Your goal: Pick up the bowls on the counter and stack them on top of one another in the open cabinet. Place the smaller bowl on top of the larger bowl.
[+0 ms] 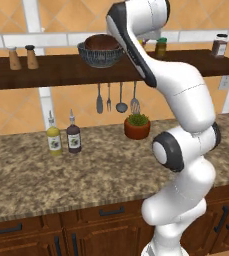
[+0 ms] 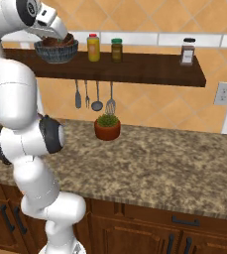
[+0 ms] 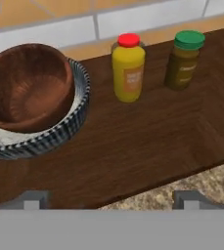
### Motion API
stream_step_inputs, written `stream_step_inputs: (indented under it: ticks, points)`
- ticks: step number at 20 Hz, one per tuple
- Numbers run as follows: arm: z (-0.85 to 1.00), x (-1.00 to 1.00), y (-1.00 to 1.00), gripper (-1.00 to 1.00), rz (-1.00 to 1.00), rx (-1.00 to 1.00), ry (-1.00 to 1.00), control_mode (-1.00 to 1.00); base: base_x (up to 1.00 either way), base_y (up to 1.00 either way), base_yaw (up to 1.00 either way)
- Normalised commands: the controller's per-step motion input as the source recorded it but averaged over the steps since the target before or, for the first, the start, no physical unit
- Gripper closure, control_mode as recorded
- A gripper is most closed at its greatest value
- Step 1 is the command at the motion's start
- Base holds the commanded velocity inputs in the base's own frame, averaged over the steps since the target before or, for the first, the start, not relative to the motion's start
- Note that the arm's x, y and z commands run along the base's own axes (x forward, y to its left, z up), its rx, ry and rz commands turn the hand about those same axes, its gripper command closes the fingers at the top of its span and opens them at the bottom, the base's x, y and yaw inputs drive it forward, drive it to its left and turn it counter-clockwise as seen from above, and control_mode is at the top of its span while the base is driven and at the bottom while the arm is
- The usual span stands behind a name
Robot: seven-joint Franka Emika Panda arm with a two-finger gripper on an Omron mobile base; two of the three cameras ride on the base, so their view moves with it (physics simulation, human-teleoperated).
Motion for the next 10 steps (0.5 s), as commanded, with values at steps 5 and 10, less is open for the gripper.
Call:
stream_step_inputs:
  ticks: [5,10]
  points:
    - [-0.66,-0.96,-0.47,-1.00,0.00,0.00,0.09,-1.00,0.00,0.00,0.00]
    - [-0.92,-0.77,-0.49,-1.00,-0.07,0.15,0.03,-1.00,0.00,0.00,0.00]
